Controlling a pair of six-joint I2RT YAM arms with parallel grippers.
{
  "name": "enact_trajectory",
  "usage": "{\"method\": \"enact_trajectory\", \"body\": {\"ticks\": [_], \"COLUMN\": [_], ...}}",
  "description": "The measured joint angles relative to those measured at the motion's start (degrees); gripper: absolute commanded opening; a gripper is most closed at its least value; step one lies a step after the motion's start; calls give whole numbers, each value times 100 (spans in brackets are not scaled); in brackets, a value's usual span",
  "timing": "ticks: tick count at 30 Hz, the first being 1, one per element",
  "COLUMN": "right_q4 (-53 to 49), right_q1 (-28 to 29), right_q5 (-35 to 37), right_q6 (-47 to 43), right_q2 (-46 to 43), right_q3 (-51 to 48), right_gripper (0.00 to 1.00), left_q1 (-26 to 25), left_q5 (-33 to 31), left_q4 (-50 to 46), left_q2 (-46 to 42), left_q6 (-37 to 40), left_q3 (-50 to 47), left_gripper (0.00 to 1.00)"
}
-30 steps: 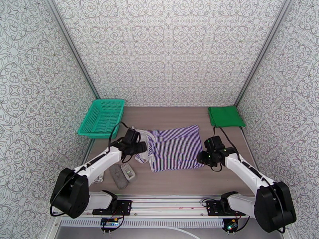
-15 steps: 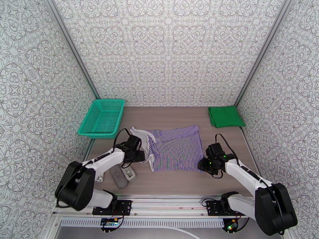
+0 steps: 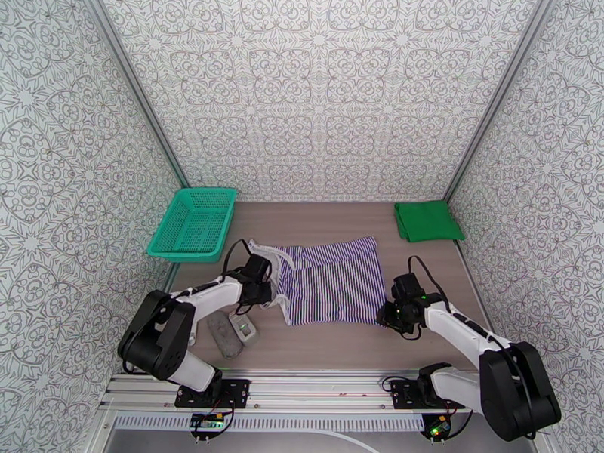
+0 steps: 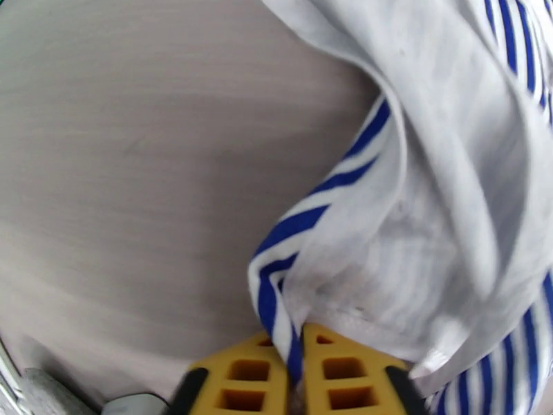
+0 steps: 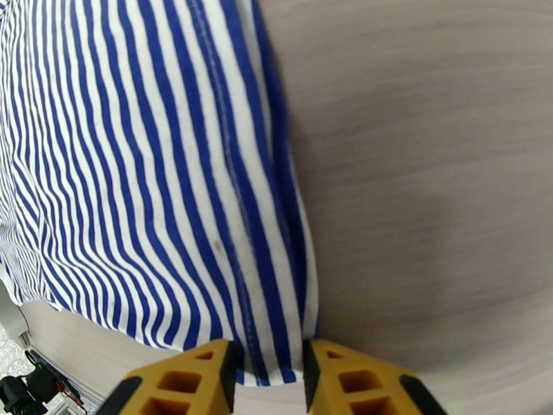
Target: Fold and stack the mixed laundry pile
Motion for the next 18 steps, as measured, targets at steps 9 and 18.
{"method": "enact_trajectory", "body": {"ticks": [9, 18], "right_q4": [229, -184], "right_q1": [0, -37], "right_q5": [-7, 59], "right_q6": [197, 118], "right_q2": [199, -321], "right_q3": [55, 1071], "right_gripper": [0, 0], "left_q1": [275, 332], "left_q5": [262, 391], "left_q4": [1091, 205], "left_q2": [-1788, -3781], "left_q6": [-415, -570], "left_q3": [-1062, -426], "left_gripper": [0, 0]}}
